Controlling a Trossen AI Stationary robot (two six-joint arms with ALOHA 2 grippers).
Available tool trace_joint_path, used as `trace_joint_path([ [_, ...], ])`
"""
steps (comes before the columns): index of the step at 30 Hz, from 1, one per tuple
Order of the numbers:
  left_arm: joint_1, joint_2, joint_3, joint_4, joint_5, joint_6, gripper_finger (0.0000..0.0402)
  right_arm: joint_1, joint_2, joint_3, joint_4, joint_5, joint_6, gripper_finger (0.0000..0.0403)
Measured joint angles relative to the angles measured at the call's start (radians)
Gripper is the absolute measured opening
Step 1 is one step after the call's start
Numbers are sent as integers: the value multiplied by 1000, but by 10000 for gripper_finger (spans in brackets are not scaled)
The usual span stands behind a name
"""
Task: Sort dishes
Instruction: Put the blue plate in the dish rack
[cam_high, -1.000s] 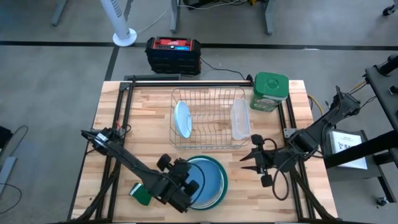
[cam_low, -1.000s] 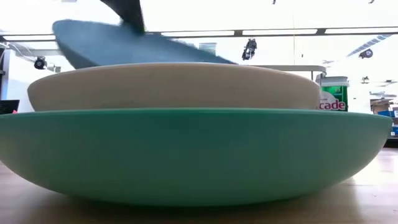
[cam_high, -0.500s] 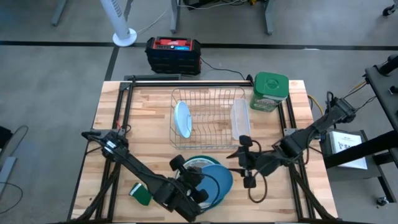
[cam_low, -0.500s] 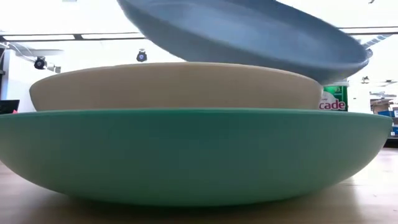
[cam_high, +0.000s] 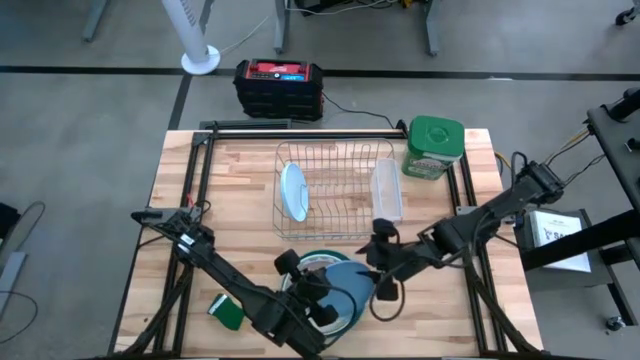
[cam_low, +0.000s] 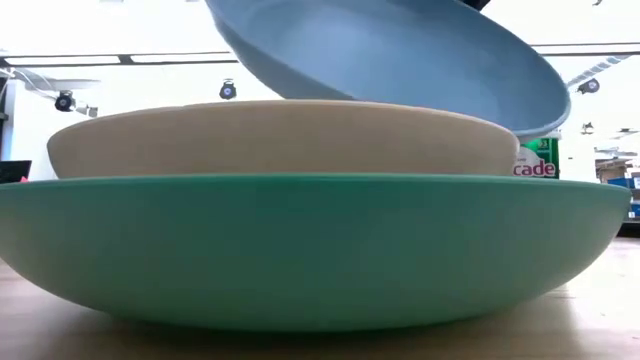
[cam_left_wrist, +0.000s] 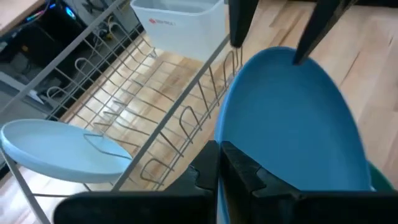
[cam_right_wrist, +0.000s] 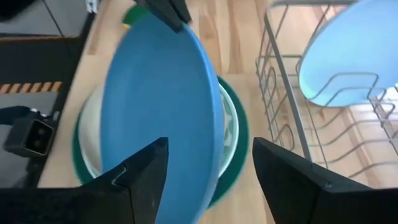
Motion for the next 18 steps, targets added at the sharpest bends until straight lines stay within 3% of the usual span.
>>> trace_joint_path([
  [11,-5,0,0,7,-49,38,0,-15,66,7,79,0,-105,182],
  [14,-6,0,0,13,-67,45,0,-15,77,7,96,-1,-136,143],
  [18,-6,-1,0,20,-75,38,1,-15,80,8,95,9,-160,61],
])
